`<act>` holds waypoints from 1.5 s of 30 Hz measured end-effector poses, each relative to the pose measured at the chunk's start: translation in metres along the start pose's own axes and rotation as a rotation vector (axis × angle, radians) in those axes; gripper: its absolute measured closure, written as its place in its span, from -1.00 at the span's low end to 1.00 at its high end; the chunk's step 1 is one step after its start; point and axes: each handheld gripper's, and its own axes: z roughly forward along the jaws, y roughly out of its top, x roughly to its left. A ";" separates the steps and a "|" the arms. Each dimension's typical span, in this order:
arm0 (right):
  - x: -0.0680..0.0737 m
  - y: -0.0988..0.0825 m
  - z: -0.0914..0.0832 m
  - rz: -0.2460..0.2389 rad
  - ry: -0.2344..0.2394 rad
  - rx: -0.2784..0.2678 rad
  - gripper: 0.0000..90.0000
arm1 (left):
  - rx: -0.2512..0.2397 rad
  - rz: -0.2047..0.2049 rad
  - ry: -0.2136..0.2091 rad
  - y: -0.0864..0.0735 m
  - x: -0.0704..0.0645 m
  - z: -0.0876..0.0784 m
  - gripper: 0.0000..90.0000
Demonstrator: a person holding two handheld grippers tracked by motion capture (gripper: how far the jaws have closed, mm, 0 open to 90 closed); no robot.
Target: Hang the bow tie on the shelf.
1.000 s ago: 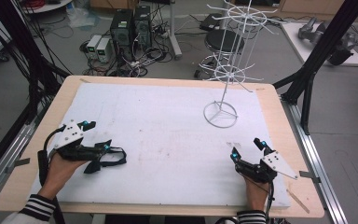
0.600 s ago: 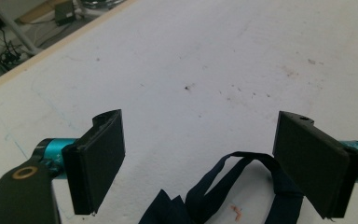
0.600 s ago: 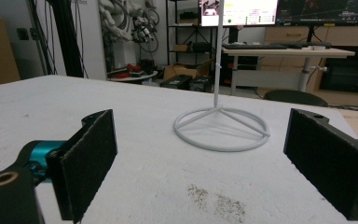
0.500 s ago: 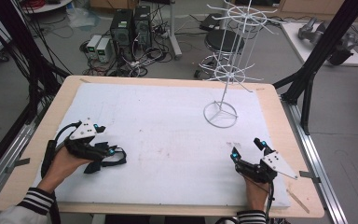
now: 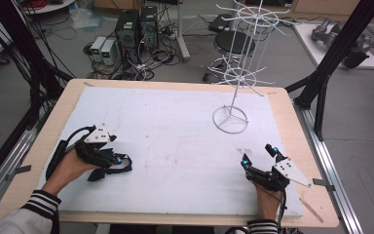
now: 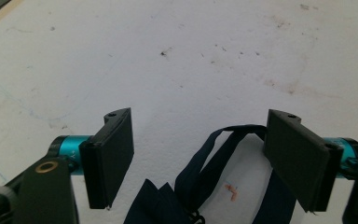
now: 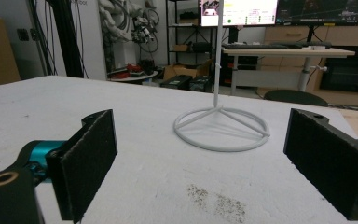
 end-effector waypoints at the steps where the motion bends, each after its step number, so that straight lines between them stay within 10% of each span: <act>1: 0.000 0.000 0.000 0.000 0.000 0.000 -0.81 | 0.014 0.014 -0.007 0.001 0.000 0.001 -0.43; 14: 0.000 0.000 0.000 0.006 0.000 0.002 -0.81 | 0.133 0.080 -0.043 0.001 0.000 0.016 -0.22; 45: -0.002 0.000 -0.001 0.018 -0.003 -0.003 -0.81 | 0.228 0.106 -0.065 0.006 -0.007 0.029 0.29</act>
